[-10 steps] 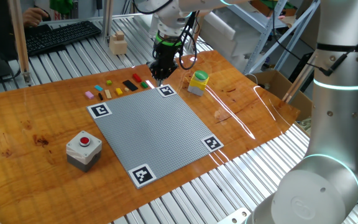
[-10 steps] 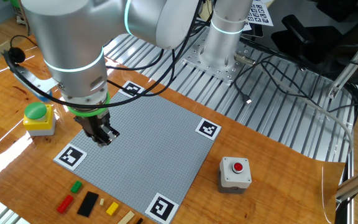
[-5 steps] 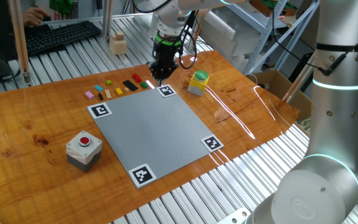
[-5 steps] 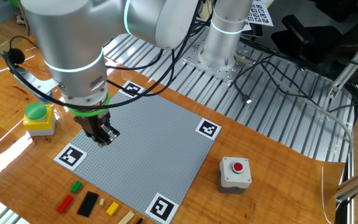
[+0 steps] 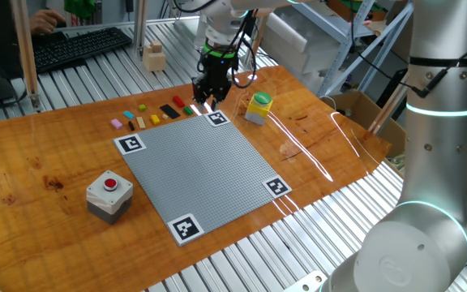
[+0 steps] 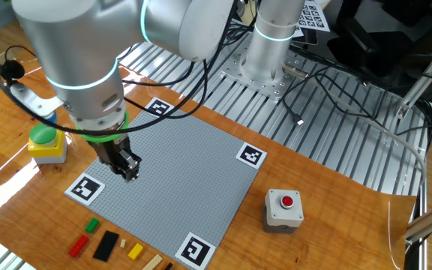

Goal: Build with small Lego blocks

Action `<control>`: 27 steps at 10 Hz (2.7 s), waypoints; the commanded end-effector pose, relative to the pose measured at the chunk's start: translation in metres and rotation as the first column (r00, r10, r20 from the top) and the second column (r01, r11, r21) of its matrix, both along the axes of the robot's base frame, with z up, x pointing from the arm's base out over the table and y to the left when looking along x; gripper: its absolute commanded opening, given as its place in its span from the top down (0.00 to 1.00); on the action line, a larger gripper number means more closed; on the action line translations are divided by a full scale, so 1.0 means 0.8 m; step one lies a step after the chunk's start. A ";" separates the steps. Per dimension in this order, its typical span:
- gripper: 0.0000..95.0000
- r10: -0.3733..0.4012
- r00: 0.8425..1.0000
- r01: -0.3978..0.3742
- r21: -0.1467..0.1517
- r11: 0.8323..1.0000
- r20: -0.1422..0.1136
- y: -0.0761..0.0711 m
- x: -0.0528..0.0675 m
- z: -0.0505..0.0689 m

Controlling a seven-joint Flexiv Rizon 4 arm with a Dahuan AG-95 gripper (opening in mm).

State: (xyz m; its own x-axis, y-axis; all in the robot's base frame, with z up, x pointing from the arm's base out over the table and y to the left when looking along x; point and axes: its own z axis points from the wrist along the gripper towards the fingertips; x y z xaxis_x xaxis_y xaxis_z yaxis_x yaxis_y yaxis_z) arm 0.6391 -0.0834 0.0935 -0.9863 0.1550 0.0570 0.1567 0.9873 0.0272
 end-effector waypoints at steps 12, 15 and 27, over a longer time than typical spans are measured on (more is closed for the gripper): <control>0.60 -0.001 1.000 0.001 -0.003 1.000 -0.014 0.000 0.064 -0.022; 0.60 0.046 0.999 -0.046 -0.002 0.999 -0.006 -0.003 0.084 -0.030; 0.60 0.159 0.987 -0.159 0.008 0.987 0.006 -0.012 0.138 -0.080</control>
State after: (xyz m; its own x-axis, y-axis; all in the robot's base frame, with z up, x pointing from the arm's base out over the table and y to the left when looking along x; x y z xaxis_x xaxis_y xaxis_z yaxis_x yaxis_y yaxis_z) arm 0.7525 -0.0928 0.0284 -0.9983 -0.0057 0.0573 -0.0035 0.9992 0.0395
